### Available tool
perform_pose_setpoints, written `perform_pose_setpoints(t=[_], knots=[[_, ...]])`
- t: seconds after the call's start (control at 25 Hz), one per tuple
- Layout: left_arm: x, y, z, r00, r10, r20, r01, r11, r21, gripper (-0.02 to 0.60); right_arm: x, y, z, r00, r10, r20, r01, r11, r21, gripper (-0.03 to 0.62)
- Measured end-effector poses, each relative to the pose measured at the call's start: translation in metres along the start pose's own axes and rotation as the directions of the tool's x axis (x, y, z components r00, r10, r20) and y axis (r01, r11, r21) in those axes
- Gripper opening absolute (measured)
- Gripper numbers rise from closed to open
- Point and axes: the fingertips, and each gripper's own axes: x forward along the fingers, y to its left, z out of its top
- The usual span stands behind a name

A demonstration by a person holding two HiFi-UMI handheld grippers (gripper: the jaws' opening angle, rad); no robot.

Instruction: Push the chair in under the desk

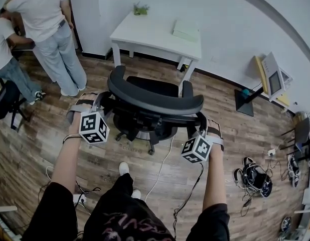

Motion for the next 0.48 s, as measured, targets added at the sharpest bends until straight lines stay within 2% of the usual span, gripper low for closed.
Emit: perform_pose_setpoints(t=[0.48], knots=[[0.067, 0.063, -0.016, 1.0, -0.015, 0.019, 0.015, 1.0, 0.005, 0.225, 0.077, -0.041, 0.017, 1.0, -0.008, -0.026, 0.009, 1.0, 0.014, 0.232]])
